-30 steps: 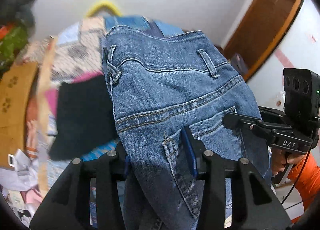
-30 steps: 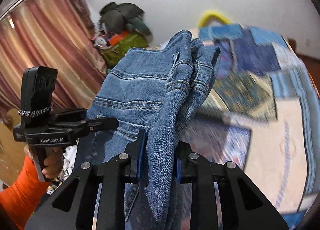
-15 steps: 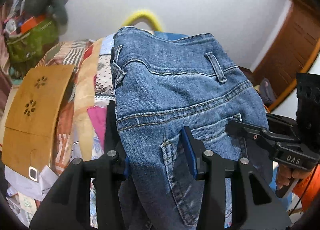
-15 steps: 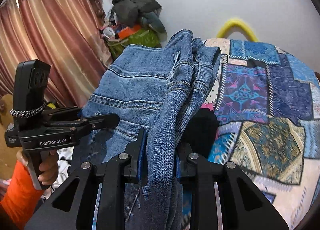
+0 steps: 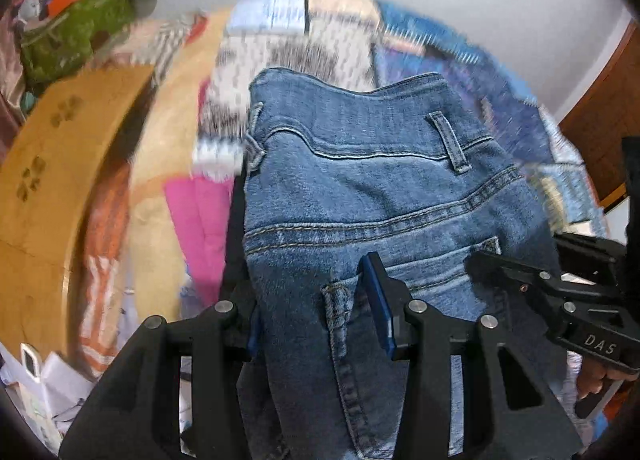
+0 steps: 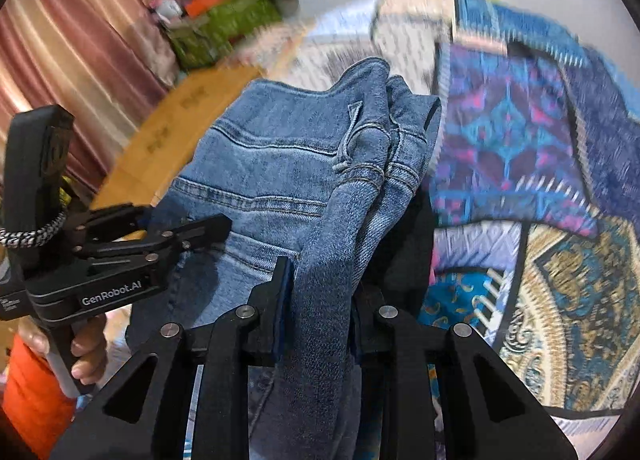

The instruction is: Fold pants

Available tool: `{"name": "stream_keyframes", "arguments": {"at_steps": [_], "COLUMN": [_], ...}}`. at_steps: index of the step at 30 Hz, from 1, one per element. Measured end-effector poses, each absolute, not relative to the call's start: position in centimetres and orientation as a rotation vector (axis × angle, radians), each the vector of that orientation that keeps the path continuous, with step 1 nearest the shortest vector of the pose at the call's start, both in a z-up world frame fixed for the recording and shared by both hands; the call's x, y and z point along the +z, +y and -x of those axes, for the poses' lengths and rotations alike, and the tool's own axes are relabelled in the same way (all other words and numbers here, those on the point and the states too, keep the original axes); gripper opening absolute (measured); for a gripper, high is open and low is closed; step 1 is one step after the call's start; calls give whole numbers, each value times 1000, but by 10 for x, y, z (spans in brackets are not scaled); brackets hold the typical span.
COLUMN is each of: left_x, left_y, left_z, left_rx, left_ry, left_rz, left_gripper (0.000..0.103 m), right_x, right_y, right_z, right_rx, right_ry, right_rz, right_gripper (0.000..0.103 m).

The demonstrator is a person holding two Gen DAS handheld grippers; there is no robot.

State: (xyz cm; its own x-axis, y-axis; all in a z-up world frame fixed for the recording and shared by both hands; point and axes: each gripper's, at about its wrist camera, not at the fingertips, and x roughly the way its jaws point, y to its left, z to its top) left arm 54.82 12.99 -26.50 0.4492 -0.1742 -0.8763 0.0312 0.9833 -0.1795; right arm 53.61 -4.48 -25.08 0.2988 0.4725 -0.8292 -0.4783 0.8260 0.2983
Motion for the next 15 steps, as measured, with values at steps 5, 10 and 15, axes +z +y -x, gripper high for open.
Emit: {"name": "stream_keyframes", "arguments": {"at_steps": [5,10,15], "left_x": [-277,-265,-228], "left_y": [124,127,131], "left_z": [-541,-526,-494], "left_rx": [-130,-86,-23], "left_ry": [1061,1080,1035], "left_rz": [80,34,9], "left_gripper": [49,54,53], "right_x": [-262,-241,-187], "right_y": [-53,-70,-91], "right_z": [-536,-516,-474], "right_rx": [628,596,600], "right_ry": [1133,1117,986], "right_rz": [-2,-39,-36], "right_gripper": [28,29,29]}}
